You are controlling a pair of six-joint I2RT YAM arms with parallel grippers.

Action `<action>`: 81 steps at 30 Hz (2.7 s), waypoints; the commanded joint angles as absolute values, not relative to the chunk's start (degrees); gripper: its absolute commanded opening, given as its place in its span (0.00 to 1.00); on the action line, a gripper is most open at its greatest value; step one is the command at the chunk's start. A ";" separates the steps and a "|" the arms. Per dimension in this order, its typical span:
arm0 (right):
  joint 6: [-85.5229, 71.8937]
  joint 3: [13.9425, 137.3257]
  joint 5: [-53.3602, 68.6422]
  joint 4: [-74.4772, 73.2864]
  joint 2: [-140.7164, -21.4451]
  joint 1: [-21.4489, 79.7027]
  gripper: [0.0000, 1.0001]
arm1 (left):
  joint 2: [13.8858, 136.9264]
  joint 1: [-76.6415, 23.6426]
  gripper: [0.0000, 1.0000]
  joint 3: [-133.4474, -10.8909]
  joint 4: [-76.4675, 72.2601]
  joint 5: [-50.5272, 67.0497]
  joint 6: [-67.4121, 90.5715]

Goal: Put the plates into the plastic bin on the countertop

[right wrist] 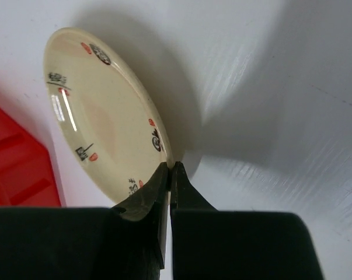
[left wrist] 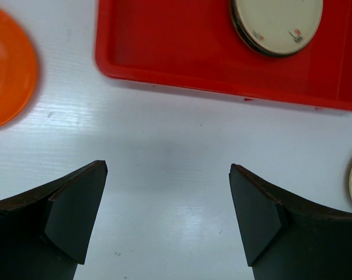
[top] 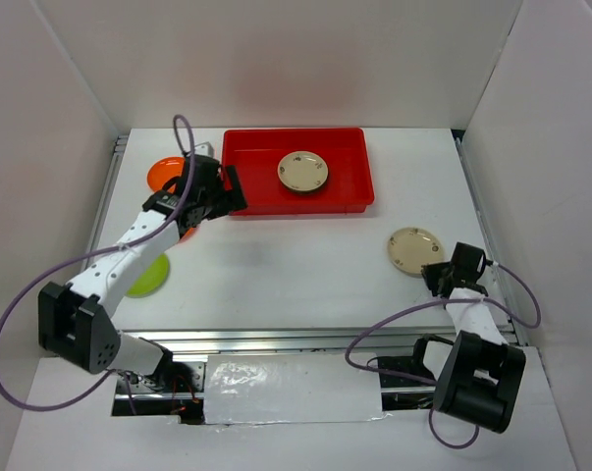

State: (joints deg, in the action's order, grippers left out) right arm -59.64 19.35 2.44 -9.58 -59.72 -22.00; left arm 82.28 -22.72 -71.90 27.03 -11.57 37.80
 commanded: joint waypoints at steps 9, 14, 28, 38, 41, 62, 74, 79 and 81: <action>-59.42 43.13 -8.26 -12.75 -61.94 -3.89 0.00 | 66.01 -8.72 0.99 -61.62 26.72 -14.78 50.63; -54.60 61.31 -4.58 -10.45 -80.12 1.84 0.00 | 64.52 -1.86 0.99 -59.16 28.65 -8.18 53.08; -44.30 125.77 20.73 -28.57 -134.63 8.52 0.00 | 63.55 14.67 0.99 -56.95 37.26 -6.06 48.87; -42.28 115.50 23.02 -23.64 -131.84 10.11 0.03 | 61.52 18.46 0.99 -56.08 39.20 -7.03 44.48; -41.14 112.52 22.33 -22.77 -129.74 10.81 0.15 | 61.35 18.54 0.99 -55.02 39.64 -8.17 44.65; -36.03 81.49 26.52 -8.38 -87.55 14.68 1.00 | 57.92 20.92 0.99 -37.54 37.55 -9.94 62.22; -42.27 57.40 43.32 10.98 -76.73 14.59 1.00 | 59.58 21.36 0.99 -26.37 19.34 -10.98 74.00; -43.06 56.60 45.44 11.78 -76.90 12.92 1.00 | 60.82 21.36 0.99 -24.35 18.72 -13.44 79.01; -43.68 56.08 46.05 12.56 -77.17 12.22 1.00 | 60.38 21.36 0.94 -23.12 18.11 -13.88 80.68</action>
State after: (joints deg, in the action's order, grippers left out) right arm -42.57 56.55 43.16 6.98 -78.46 13.41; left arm 60.01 20.97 -25.52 19.53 -11.42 75.99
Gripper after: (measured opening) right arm 0.998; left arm 0.952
